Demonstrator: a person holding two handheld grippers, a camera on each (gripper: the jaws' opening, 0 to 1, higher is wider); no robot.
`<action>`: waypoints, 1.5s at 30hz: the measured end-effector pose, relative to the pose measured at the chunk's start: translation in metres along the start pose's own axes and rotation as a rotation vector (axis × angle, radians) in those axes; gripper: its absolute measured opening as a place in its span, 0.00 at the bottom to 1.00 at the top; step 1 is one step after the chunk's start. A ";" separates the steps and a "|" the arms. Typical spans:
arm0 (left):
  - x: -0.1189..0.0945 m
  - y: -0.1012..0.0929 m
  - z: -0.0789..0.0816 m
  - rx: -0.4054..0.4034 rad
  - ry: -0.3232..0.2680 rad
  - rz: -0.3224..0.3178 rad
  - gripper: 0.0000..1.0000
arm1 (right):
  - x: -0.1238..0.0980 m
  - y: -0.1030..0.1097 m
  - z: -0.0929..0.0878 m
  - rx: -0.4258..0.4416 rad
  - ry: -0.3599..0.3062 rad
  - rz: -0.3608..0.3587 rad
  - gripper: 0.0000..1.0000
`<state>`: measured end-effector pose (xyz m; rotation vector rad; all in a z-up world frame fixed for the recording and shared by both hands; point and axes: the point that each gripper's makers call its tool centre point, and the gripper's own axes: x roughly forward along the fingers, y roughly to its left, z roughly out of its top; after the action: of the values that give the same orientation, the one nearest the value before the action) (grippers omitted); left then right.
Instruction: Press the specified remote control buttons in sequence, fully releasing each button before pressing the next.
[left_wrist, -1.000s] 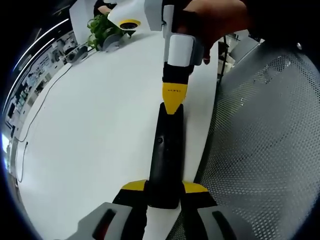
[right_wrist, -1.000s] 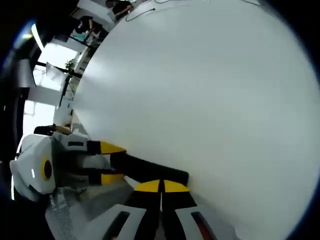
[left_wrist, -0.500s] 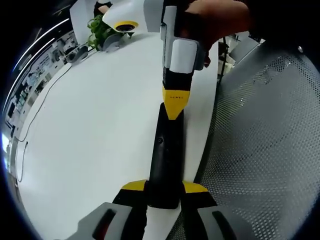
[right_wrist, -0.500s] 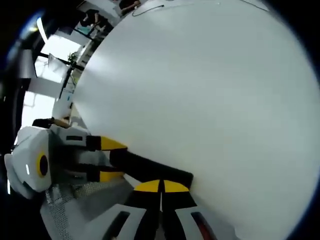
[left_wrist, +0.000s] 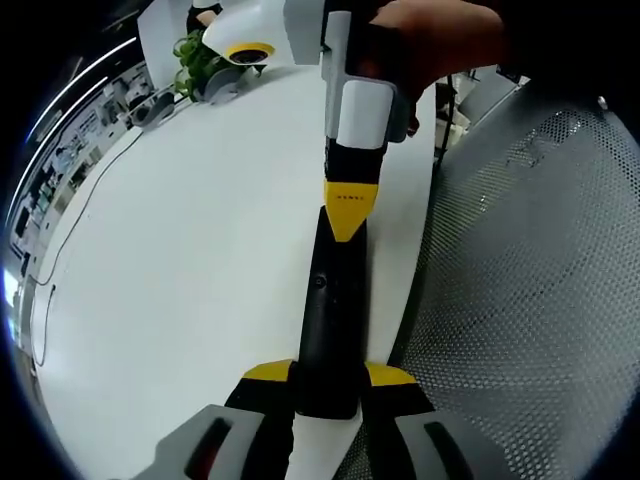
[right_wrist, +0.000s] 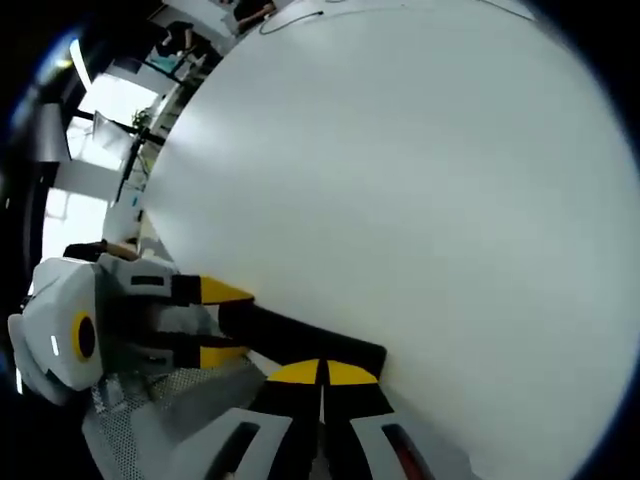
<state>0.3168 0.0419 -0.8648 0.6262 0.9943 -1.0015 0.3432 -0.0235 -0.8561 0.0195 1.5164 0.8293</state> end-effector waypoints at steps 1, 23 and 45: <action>0.000 0.000 0.000 0.000 -0.001 0.000 0.25 | 0.000 0.000 0.000 -0.002 0.000 -0.001 0.00; 0.000 0.001 0.001 -0.001 -0.016 -0.002 0.25 | -0.004 0.006 0.012 0.027 -0.077 0.031 0.00; 0.001 0.001 0.001 0.000 -0.020 -0.002 0.25 | 0.005 0.008 0.015 0.040 -0.085 0.041 0.00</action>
<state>0.3181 0.0412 -0.8649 0.6141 0.9773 -1.0083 0.3515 -0.0079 -0.8544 0.1149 1.4563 0.8204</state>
